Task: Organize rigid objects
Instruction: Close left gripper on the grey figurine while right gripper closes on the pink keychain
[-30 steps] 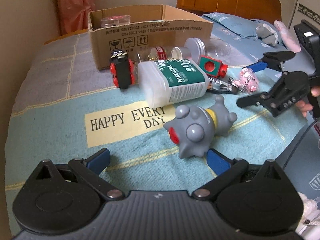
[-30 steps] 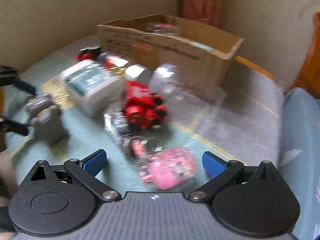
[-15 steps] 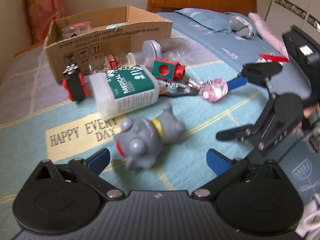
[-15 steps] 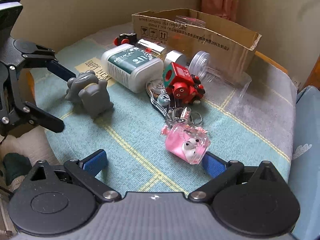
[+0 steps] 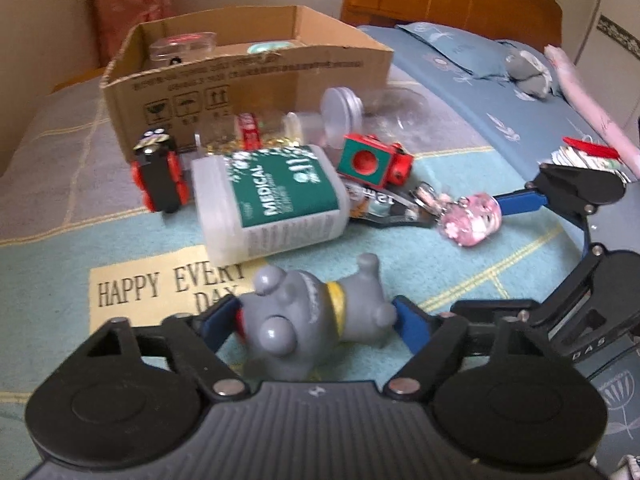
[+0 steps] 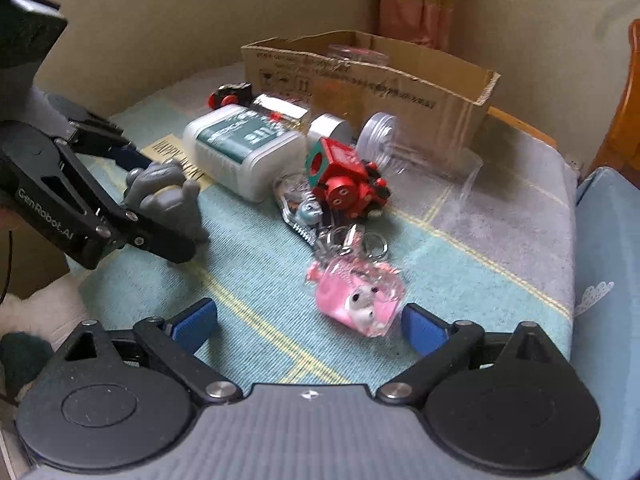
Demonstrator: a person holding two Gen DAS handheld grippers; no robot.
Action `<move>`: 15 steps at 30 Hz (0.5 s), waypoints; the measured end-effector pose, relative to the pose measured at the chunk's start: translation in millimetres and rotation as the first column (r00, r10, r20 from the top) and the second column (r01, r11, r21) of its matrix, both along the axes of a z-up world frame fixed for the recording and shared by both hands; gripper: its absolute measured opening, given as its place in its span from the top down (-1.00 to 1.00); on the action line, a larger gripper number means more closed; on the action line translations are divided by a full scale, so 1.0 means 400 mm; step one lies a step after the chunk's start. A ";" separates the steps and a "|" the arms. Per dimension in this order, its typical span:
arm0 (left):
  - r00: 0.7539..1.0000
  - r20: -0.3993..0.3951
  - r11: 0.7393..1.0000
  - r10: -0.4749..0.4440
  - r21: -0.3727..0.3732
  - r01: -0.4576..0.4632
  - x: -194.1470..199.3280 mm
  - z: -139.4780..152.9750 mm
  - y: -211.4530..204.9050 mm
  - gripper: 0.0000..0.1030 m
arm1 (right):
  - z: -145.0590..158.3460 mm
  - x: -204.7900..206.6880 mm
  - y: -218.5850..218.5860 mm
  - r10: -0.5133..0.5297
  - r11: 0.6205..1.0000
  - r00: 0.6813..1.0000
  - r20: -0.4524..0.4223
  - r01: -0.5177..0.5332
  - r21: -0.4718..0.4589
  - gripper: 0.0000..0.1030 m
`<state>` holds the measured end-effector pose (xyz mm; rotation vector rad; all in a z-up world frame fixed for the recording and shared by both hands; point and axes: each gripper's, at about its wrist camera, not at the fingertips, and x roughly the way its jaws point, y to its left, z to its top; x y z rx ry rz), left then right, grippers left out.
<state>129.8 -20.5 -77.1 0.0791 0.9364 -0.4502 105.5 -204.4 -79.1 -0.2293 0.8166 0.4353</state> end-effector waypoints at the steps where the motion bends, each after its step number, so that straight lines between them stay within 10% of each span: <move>1: 1.000 -0.001 1.000 0.006 -0.003 -0.006 0.000 0.001 0.005 -0.47 | 0.004 0.002 -0.002 -0.012 1.000 1.000 0.006 0.012 0.008 -0.87; 15: 1.000 0.016 0.999 0.008 0.031 -0.009 -0.013 0.001 -0.001 -0.52 | 0.012 0.052 0.003 -0.324 0.945 0.945 -0.036 0.325 0.045 -0.61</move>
